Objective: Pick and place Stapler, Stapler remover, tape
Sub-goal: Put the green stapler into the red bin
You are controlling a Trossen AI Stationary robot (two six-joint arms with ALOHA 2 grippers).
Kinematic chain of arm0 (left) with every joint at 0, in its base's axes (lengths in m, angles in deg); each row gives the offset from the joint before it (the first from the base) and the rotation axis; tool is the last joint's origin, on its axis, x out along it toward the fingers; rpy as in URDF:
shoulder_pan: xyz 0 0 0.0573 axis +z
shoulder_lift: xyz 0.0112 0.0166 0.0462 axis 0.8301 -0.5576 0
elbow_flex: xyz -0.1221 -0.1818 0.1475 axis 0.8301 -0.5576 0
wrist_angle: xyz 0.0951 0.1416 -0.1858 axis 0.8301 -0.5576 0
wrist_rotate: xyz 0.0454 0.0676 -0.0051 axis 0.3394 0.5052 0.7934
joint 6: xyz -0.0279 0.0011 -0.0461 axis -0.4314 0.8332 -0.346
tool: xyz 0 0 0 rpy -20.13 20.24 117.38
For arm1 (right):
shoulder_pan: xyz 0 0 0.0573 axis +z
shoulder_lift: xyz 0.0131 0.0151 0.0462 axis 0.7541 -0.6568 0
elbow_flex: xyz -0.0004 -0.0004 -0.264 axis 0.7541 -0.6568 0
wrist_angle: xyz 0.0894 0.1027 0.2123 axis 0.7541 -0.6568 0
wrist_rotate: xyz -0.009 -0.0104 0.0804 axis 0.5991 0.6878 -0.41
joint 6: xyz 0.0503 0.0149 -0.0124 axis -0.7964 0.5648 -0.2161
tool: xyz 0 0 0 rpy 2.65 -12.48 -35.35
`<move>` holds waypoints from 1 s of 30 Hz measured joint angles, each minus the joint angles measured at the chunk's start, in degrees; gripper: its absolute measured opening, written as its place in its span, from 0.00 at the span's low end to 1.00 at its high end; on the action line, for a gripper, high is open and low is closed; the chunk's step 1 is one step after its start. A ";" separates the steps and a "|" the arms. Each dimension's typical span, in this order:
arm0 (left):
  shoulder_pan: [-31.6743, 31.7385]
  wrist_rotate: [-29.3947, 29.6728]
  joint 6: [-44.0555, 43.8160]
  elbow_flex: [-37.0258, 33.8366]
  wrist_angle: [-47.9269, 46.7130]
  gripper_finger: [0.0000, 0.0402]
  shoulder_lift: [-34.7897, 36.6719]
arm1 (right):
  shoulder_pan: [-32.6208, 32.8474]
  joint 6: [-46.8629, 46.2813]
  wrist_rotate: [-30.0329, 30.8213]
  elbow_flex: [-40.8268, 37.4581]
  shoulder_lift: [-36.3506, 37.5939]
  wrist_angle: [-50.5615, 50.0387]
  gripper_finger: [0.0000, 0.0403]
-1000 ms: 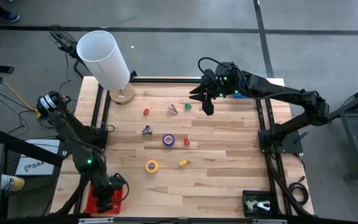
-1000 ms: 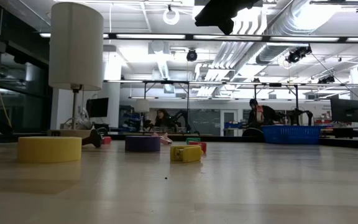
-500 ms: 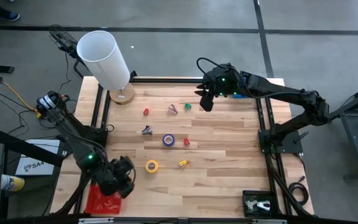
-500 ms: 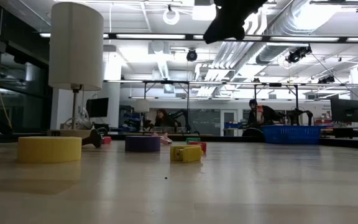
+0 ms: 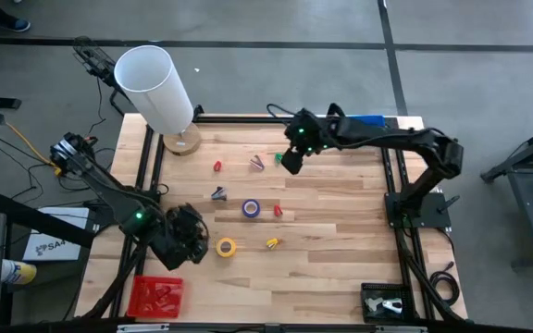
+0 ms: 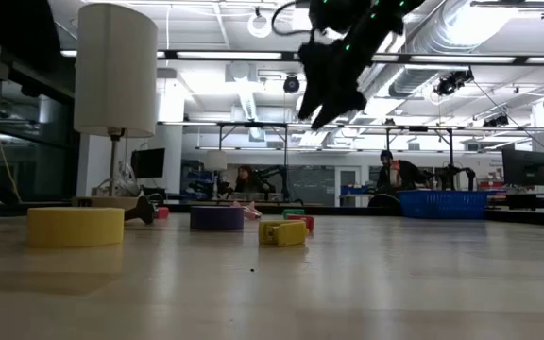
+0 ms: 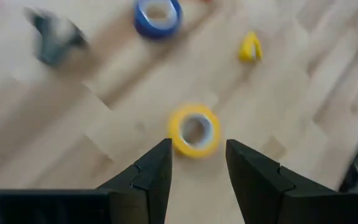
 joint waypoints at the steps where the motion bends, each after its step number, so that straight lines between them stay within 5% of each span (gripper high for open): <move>1: 0.00 1.72 -0.31 0.00 -1.39 0.37 1.16 | 0.02 -0.04 0.30 0.00 -1.04 0.22 0.61; 11: 0.02 14.16 4.23 0.00 -6.37 0.37 12.76 | -0.88 -2.15 5.95 3.65 -12.49 2.14 0.62; 30: 0.02 14.31 6.52 -0.02 -9.55 0.37 17.81 | -2.83 -3.42 5.40 27.99 -35.34 -18.80 0.62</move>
